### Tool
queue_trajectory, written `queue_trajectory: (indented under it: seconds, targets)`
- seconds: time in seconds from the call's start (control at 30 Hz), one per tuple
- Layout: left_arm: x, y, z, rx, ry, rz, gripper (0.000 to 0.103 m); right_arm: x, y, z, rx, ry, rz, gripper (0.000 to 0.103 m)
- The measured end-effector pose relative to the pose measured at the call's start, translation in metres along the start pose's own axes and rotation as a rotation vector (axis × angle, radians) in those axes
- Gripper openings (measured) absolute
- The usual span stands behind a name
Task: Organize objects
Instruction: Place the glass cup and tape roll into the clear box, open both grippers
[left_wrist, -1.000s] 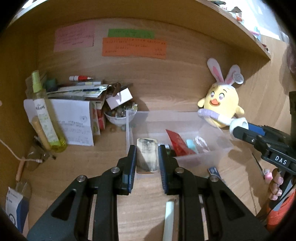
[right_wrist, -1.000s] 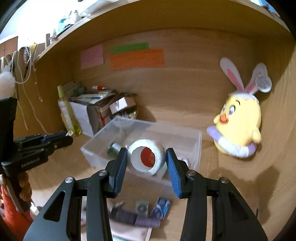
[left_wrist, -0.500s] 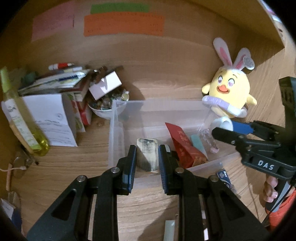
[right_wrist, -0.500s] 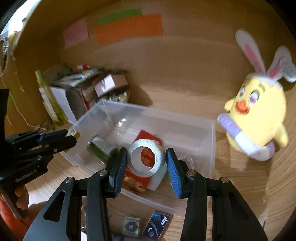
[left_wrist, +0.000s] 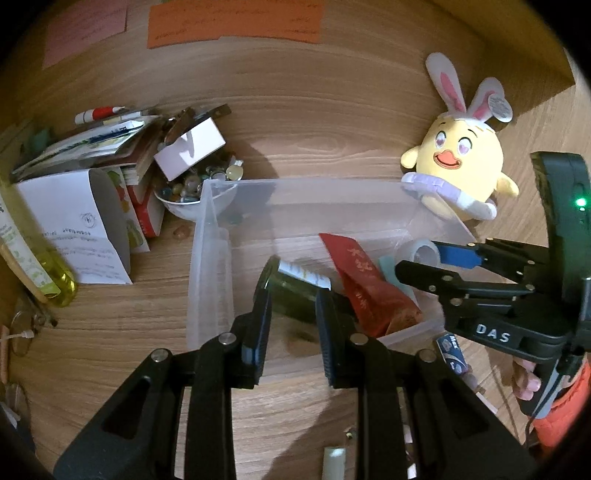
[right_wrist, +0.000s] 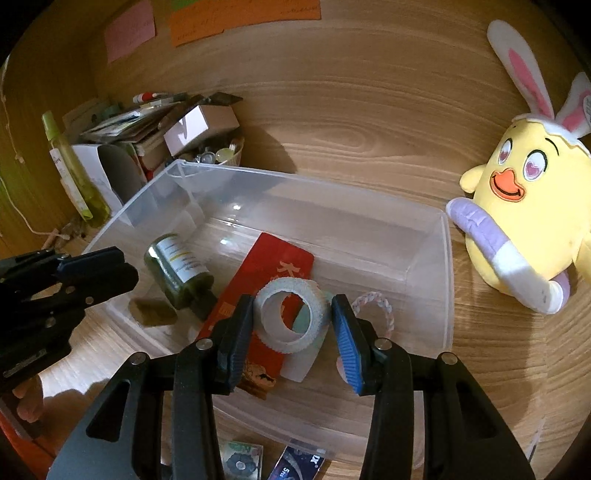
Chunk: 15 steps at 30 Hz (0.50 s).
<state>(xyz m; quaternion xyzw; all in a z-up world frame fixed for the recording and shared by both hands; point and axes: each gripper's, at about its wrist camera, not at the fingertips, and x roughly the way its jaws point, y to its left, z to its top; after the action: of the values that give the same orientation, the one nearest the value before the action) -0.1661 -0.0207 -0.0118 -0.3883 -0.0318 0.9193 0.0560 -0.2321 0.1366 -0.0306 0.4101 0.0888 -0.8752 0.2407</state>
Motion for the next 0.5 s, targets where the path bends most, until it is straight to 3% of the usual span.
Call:
queue_trajectory:
  seconds: [0.1,0.2,0.3,0.5]
  targets:
    - [-0.006,-0.001,0.0,0.004,-0.01,0.001,0.032,-0.002,0.001,0.001,0.001,0.01,0.007,0.041]
    - [-0.016,-0.001,-0.001,0.003,-0.03,0.0,0.039,-0.012,0.003,0.0,-0.006,-0.007,0.001,0.05]
    - [-0.029,-0.001,-0.002,0.002,-0.051,-0.002,0.048,-0.029,0.01,0.0,-0.029,-0.05,-0.024,0.06]
    - [-0.059,-0.002,-0.016,0.012,-0.092,0.015,0.067,-0.075,0.023,-0.017,-0.076,-0.135,0.001,0.067]
